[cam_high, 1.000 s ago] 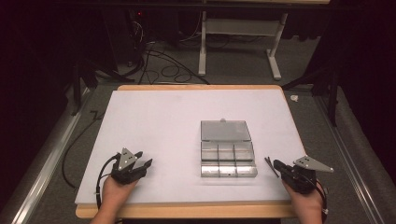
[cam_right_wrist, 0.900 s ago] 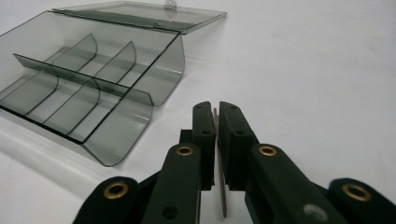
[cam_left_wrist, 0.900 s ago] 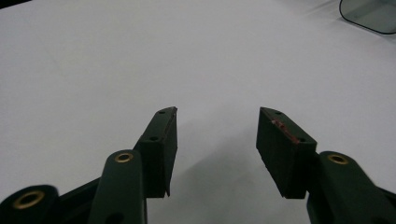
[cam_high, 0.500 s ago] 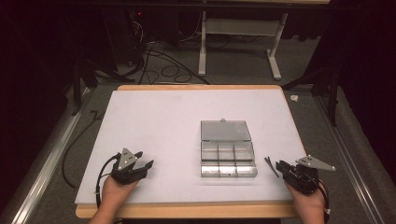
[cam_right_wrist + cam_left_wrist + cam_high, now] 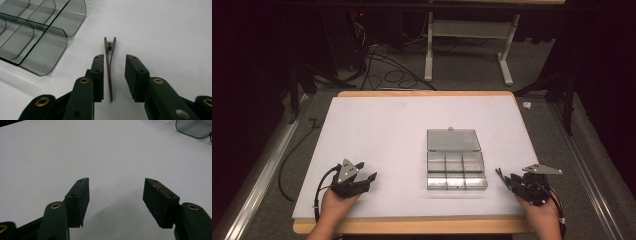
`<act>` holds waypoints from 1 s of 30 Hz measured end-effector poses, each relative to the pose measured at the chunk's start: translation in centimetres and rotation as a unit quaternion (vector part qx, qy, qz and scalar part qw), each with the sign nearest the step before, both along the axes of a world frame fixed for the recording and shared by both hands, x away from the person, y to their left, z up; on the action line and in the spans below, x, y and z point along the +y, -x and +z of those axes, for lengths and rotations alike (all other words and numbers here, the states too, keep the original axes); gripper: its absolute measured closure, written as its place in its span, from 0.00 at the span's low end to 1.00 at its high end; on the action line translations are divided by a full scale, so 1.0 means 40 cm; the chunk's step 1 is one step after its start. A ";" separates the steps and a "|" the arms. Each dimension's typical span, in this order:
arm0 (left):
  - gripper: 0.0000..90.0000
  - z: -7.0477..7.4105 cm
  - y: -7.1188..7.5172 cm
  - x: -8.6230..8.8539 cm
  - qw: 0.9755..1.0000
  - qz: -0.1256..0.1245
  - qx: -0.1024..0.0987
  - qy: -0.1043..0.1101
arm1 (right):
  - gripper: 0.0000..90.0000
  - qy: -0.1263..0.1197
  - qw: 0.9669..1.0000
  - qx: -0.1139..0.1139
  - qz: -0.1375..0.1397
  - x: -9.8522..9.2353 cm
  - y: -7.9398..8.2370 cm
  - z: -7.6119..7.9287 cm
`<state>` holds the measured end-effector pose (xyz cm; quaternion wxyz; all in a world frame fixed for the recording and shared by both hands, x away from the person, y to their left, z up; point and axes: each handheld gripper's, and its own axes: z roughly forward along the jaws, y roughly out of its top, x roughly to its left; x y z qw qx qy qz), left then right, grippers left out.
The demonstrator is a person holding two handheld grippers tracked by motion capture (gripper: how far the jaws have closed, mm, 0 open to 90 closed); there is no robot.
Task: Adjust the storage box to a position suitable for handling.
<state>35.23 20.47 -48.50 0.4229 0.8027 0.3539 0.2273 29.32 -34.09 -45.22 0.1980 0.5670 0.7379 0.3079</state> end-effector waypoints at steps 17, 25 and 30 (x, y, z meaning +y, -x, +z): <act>0.42 0.000 0.001 0.000 1.000 -0.006 0.001 -0.001 | 0.69 0.029 0.995 0.091 0.015 0.016 -0.035 0.018; 0.42 0.000 0.001 -0.001 1.000 -0.006 0.001 -0.002 | 0.69 0.039 0.992 0.119 0.023 0.021 -0.044 0.024; 0.42 0.000 0.001 -0.001 1.000 -0.006 0.001 -0.004 | 0.68 0.041 0.990 0.133 0.026 0.018 -0.050 0.030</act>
